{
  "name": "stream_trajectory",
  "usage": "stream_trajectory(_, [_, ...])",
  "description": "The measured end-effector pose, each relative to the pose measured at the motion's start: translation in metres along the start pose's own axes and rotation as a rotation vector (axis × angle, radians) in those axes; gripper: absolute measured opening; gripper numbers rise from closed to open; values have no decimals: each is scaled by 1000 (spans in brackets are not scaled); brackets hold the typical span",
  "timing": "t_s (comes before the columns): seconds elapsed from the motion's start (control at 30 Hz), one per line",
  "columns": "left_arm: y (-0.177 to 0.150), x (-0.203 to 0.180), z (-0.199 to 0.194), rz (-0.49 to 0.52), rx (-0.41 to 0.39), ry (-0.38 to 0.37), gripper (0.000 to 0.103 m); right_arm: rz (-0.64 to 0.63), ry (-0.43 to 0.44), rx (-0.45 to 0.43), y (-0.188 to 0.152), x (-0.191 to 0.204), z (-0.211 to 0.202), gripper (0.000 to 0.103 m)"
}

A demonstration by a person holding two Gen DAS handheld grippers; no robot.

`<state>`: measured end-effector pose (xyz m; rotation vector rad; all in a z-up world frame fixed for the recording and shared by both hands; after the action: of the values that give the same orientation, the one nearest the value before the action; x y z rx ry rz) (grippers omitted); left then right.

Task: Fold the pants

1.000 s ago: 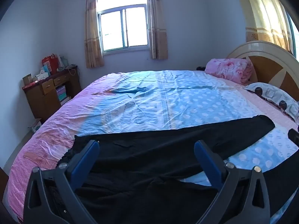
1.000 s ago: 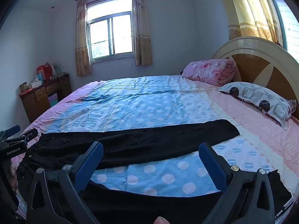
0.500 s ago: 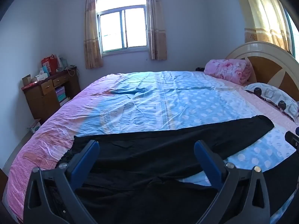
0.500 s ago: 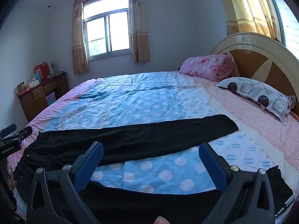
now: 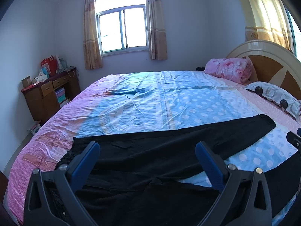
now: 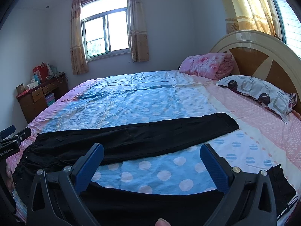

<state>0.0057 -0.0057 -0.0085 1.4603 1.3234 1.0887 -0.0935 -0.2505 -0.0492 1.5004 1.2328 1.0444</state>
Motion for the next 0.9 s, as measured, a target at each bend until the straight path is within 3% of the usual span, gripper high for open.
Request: stream_trajectory(0.9, [-4,-2,3,-1,6,-2,103,3,-5,8,-4,-3,6,102])
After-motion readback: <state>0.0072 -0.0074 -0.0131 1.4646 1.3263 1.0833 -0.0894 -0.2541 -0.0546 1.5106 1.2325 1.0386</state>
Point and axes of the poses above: each gripper's, at about its wrist camera, not at the fingertips, and z roughly the way its jaws point, x to its left, y to its top, the point moved 1 cm from there along z, roughly the way its jaws point, and after that the axes turned 14 degrees about -x, right-handed, at the moved point
